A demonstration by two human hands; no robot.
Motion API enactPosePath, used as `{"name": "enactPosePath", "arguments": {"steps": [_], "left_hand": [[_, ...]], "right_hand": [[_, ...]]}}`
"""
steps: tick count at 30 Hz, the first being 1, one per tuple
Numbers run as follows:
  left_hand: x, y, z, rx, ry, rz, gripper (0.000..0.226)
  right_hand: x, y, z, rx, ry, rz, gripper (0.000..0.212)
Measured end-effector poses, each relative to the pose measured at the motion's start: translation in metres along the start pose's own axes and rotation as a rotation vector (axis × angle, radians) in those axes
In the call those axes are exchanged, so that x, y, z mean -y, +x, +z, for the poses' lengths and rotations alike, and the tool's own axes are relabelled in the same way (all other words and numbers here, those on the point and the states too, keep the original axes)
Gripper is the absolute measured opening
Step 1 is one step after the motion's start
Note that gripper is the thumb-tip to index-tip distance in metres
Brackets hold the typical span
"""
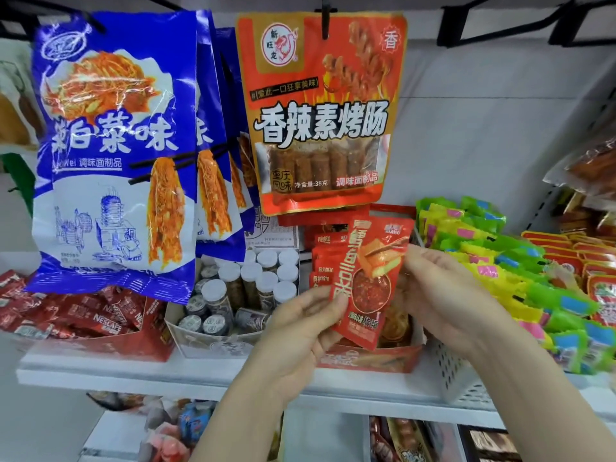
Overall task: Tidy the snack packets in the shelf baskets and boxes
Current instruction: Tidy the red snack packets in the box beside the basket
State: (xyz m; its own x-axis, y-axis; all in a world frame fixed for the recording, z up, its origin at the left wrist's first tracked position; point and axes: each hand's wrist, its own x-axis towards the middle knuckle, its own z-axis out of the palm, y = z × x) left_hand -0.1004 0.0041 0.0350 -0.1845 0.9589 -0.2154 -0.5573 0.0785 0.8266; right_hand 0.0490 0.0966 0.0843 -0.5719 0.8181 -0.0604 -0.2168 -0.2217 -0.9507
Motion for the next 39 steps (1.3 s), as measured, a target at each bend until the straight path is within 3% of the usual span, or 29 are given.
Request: {"name": "enactPosePath", "arguments": {"steps": [2, 4, 10, 14, 19, 23, 26, 29, 32, 35, 39], "left_hand": [[-0.001, 0.003, -0.004, -0.115, 0.145, 0.141, 0.034], [-0.001, 0.003, -0.007, -0.162, 0.216, 0.223, 0.031], [-0.002, 0.004, -0.015, -0.23, 0.576, 0.408, 0.017], [-0.012, 0.005, -0.029, -0.283, 0.783, 0.528, 0.037], [-0.013, 0.002, -0.039, -0.183, 0.777, 0.515, 0.019], [-0.011, -0.004, -0.037, -0.058, 0.875, 0.437, 0.03], [-0.008, -0.006, -0.038, -0.02, 0.98, 0.42, 0.035], [-0.006, -0.006, -0.041, 0.018, 1.046, 0.43, 0.033], [-0.006, -0.005, -0.041, 0.029, 1.047, 0.447, 0.028], [-0.006, -0.004, -0.041, -0.001, 1.031, 0.471, 0.031], [-0.008, 0.0, -0.042, -0.058, 0.973, 0.51, 0.016]], "right_hand": [[0.005, 0.0, -0.005, -0.013, -0.001, 0.044, 0.051], [0.008, -0.002, -0.006, -0.03, -0.073, 0.024, 0.056], [0.002, -0.002, -0.007, -0.227, -0.444, -0.331, 0.005], [-0.003, -0.006, -0.015, -0.23, -0.763, -0.408, 0.016], [-0.028, -0.016, -0.012, -0.154, -0.923, -0.358, 0.015], [-0.041, -0.022, -0.008, -0.037, -0.834, -0.177, 0.03], [-0.04, -0.022, -0.015, 0.085, -1.047, -0.103, 0.031], [-0.033, -0.02, -0.024, -0.023, -1.105, -0.123, 0.048], [-0.034, -0.013, -0.022, -0.251, -1.1, -0.308, 0.03], [-0.04, -0.002, -0.018, -0.265, -1.156, -0.352, 0.028], [-0.046, 0.007, -0.012, -0.266, -1.144, -0.295, 0.029]]}}
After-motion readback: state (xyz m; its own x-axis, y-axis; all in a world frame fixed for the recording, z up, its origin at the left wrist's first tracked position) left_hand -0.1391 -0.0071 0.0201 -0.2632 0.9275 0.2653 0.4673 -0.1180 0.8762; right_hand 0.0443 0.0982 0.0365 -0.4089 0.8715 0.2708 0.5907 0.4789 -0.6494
